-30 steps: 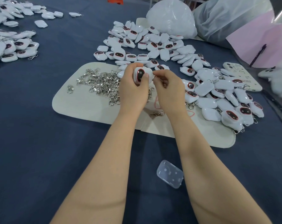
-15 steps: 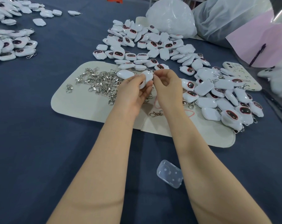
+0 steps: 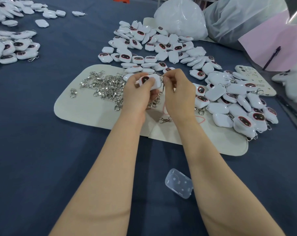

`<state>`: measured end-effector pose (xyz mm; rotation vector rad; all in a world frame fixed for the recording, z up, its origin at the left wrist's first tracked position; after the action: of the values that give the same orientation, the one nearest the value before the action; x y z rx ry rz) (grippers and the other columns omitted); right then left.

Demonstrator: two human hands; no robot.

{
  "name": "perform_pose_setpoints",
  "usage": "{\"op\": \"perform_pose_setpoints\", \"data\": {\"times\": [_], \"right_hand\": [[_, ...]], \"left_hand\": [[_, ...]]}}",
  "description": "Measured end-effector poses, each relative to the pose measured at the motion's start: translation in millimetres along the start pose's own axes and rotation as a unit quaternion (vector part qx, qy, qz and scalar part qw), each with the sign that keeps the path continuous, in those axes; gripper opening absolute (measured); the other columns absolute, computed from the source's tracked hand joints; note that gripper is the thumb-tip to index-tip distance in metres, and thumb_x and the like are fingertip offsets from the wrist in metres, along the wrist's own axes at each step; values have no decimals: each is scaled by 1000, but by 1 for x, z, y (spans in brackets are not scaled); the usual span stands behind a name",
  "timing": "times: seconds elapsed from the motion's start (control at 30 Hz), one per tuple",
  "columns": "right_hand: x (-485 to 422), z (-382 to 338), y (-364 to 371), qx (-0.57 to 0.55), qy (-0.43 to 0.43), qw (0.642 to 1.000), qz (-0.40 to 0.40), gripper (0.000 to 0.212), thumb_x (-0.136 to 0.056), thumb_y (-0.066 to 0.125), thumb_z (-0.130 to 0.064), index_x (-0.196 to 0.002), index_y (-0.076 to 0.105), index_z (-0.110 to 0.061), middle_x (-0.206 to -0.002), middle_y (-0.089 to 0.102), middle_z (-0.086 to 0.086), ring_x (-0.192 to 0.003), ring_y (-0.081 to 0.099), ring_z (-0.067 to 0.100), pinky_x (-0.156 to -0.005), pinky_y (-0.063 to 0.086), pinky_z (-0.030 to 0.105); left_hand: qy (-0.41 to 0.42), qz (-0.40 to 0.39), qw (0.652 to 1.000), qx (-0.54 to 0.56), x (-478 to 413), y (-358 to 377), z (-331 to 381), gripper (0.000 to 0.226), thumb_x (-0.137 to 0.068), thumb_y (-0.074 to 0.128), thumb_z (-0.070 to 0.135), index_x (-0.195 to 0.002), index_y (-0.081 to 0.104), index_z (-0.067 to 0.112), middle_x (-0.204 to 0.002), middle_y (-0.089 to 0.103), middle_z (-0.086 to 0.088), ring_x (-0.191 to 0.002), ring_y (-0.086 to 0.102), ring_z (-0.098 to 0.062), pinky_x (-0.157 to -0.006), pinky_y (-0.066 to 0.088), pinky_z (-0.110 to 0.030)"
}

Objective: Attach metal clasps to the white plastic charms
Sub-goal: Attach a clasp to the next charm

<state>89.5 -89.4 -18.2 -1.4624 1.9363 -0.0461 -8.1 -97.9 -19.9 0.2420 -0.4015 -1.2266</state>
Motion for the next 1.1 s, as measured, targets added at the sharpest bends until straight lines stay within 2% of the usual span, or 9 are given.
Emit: {"op": "perform_pose_setpoints", "data": {"times": [0.2, 0.37, 0.5, 0.6, 0.7, 0.8, 0.9, 1.03, 1.1], "right_hand": [[-3, 3, -2, 75, -26, 997, -25, 13, -94, 50, -8, -96, 61, -2, -89, 66, 10, -84, 58, 27, -79, 44, 42], [-2, 4, 0, 112, -36, 992, -51, 14, -94, 48, -11, -95, 60, -4, -88, 66, 11, -84, 58, 29, -79, 44, 46], [0, 7, 0, 93, -14, 992, -86, 12, -96, 46, -13, -98, 55, -6, -87, 63, 7, -81, 58, 29, -78, 46, 48], [2, 5, 1, -3, 29, 996, -79, 5, -96, 47, -9, -99, 49, -12, -85, 56, -6, -82, 55, 16, -82, 47, 37], [2, 0, 2, -102, 62, 991, -56, 11, -92, 53, -5, -93, 49, -16, -83, 55, -12, -84, 57, 12, -85, 49, 32], [0, -1, 1, -135, 72, 987, -39, 18, -91, 55, -4, -86, 55, -22, -78, 60, -12, -80, 60, 10, -84, 52, 33], [-1, 1, 2, -125, 68, 989, -30, 14, -92, 54, -6, -90, 57, -19, -80, 61, -12, -83, 62, 14, -85, 52, 34], [-1, 1, 4, -129, 77, 989, -10, 17, -94, 52, -7, -88, 56, -23, -81, 60, -11, -82, 59, 12, -87, 51, 37], [-1, 1, 4, -129, 73, 989, 1, 15, -94, 51, -8, -90, 56, -21, -81, 60, -12, -80, 57, 8, -84, 51, 31]], "left_hand": [[119, -7, 987, -106, 3, 0, 2, 21, -90, 57, 7, -94, 57, 28, -95, 63, -6, -48, 57, -2, -52, 45, -15], [184, 1, 964, -191, 2, -1, 1, 23, -89, 58, 9, -98, 56, 30, -85, 58, 10, -73, 59, -14, -73, 51, -29], [251, -4, 933, -258, 6, 0, 1, 24, -89, 57, 10, -98, 55, 33, -77, 54, 19, -64, 53, 4, -66, 45, -12], [177, -10, 969, -172, 3, 2, 0, 19, -92, 55, 10, -97, 55, 29, -89, 59, 7, -68, 63, -9, -64, 51, -19], [44, 0, 999, -4, 0, 0, 1, 13, -94, 55, 9, -106, 58, 13, -89, 60, -5, -55, 60, -6, -55, 50, -17], [-21, -4, 997, 72, -2, -3, 2, 4, -92, 57, 7, -95, 59, 8, -73, 60, -3, -50, 59, -5, -52, 49, -17], [-63, -13, 992, 111, -1, -3, 3, 6, -91, 59, 6, -85, 58, 7, -63, 58, -3, -46, 59, -6, -49, 48, -16], [-98, -19, 987, 127, 0, -2, 4, 7, -91, 59, 6, -83, 58, 5, -65, 57, -5, -45, 58, -5, -46, 48, -15], [-97, -21, 988, 121, 1, -2, 3, 7, -90, 59, 6, -83, 57, 6, -63, 56, -4, -44, 58, -5, -45, 47, -15]]}}
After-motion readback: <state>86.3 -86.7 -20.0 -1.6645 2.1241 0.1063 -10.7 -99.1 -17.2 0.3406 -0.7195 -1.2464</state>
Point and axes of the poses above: each hand's wrist, its own x-axis away from the middle knuckle, its own y-axis out of the palm, z = x × y, the point moved 1 cm from there along -x, towards the middle knuckle
